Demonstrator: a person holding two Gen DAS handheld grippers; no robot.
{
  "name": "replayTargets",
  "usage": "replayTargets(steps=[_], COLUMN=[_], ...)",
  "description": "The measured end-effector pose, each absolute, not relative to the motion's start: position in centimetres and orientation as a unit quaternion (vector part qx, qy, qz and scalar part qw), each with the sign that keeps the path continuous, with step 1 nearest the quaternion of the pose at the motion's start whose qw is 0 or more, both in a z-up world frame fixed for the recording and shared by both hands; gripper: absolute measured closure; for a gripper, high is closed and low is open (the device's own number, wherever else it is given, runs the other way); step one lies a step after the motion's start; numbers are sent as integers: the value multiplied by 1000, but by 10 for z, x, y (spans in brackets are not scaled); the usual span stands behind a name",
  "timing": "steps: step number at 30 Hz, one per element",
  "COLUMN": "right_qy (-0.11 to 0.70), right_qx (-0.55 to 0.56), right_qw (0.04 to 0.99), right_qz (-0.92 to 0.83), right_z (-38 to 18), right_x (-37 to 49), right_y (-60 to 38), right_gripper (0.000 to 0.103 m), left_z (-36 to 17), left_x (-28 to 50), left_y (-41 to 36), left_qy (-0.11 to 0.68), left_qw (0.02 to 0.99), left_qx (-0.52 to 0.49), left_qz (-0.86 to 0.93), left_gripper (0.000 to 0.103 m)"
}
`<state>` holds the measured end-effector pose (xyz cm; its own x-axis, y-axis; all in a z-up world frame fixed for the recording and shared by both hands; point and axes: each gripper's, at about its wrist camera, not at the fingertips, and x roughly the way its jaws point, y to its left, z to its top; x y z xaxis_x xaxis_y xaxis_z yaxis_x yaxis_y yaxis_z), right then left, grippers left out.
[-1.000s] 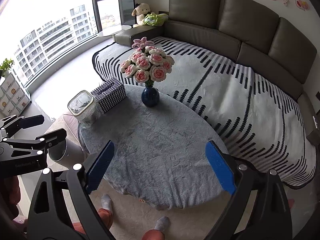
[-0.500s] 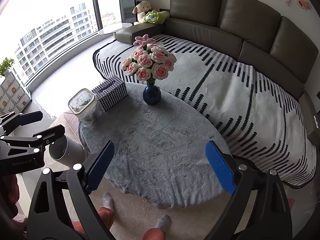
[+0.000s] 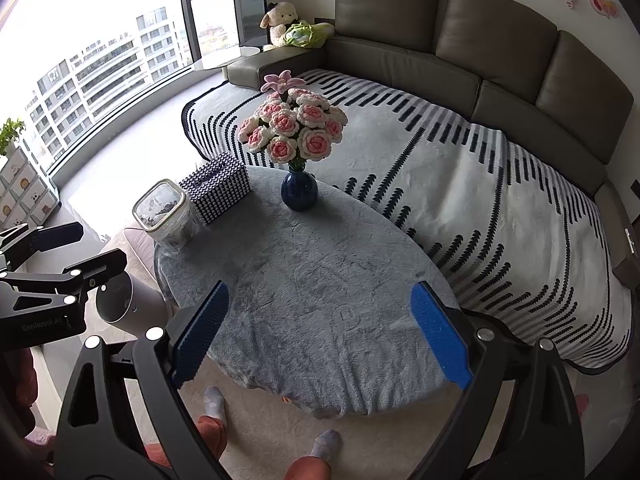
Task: Collect trash
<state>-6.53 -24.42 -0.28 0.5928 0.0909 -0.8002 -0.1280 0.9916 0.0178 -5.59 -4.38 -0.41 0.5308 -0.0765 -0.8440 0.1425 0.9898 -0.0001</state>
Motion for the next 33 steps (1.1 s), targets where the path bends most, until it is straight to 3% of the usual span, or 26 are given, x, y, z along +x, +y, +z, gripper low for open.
replayTargets(steps=[33], right_qy=[446], right_qx=[-21], right_qw=[893], right_qz=[57], right_z=[4], right_x=[-66], right_y=[-247], right_gripper=[14], left_z=[-4], left_x=[-57], left_y=[-46], left_qy=[480], left_qw=[874], left_qx=[35], left_qz=[-63], left_gripper=[21])
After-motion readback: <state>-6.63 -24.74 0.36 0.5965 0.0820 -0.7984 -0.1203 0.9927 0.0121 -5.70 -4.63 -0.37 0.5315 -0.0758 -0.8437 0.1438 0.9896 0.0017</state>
